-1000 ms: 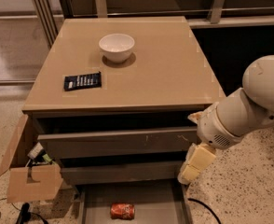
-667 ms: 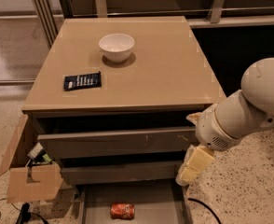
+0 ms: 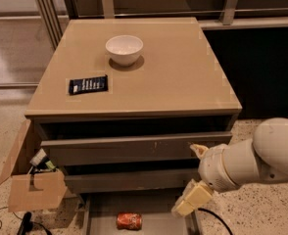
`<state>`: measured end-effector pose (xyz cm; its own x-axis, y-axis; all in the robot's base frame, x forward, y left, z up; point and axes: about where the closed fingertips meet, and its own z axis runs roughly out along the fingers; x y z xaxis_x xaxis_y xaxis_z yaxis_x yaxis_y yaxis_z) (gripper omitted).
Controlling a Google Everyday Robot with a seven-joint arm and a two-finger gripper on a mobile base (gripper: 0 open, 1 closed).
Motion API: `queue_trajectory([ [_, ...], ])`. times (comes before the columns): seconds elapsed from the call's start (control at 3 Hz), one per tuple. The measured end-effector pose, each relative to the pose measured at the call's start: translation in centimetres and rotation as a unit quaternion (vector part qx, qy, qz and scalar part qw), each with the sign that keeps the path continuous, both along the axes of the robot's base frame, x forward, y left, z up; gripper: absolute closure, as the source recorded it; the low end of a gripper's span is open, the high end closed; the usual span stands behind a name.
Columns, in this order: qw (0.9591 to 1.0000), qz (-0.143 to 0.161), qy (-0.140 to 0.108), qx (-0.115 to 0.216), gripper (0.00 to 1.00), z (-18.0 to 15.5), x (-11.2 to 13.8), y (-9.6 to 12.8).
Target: Pick coke can from bottom drawer and place on counter
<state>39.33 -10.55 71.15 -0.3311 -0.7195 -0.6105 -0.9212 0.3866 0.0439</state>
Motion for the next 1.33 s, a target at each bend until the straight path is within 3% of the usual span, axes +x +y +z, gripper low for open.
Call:
queue_trajectory([
  [0.33, 0.9969, -0.040, -0.045, 0.051, 0.00, -3.2, -0.8, -0.4],
  [0.67, 0.9926, -0.065, -0.071, 0.074, 0.00, -6.8, -1.1, -1.3],
  [1.0, 0.9934, -0.077, -0.048, 0.070, 0.00, -12.0, -0.2, -3.3],
  [1.33, 0.9961, -0.070, 0.013, 0.053, 0.00, -15.8, 1.6, -3.2],
])
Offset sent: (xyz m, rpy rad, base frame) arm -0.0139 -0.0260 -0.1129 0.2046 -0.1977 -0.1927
